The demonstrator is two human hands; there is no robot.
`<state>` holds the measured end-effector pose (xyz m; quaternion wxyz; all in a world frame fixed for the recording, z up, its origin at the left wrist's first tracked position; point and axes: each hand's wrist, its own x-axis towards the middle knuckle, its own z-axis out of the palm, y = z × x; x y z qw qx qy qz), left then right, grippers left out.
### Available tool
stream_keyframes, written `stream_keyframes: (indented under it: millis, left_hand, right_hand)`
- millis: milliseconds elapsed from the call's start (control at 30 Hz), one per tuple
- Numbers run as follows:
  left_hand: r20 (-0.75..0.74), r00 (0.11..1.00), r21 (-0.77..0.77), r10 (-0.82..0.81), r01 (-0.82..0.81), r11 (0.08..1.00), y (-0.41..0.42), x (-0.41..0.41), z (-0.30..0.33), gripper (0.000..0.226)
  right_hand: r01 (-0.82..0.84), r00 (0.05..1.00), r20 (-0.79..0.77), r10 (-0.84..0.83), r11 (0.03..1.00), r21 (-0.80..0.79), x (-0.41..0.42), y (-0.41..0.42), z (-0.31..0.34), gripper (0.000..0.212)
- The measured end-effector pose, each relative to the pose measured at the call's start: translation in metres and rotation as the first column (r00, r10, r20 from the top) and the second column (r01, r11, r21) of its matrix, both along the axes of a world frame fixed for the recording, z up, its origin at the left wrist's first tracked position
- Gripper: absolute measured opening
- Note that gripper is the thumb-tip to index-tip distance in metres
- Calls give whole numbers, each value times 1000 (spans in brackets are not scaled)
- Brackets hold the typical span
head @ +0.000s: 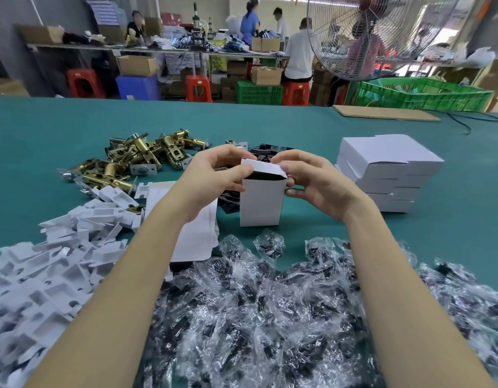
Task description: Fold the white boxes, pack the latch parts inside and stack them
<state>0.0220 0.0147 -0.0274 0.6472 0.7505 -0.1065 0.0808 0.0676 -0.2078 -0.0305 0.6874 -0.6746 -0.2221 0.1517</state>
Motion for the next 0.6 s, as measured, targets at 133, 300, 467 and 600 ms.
stream_keyframes:
  millis: [133,300,467,600]
  left_hand:
    - [41,999,32,13,-14,999,0,0,-2,16]
    - [-19,999,-64,-30,29,998,1,1,-4,20]
    - [63,995,5,75,-76,997,-10,3,-7,26]
    - [99,994,115,53,-65,991,-8,0,-5,34]
  right_hand:
    - [60,997,45,-59,998,-24,0,1,-3,10]
    - [56,998,14,-56,998,6,1,3,-2,13]
    - [44,997,66,-42,999,-26,2,2,-5,12]
    - [59,988,144,-54,998,-33,2,-1,-9,17]
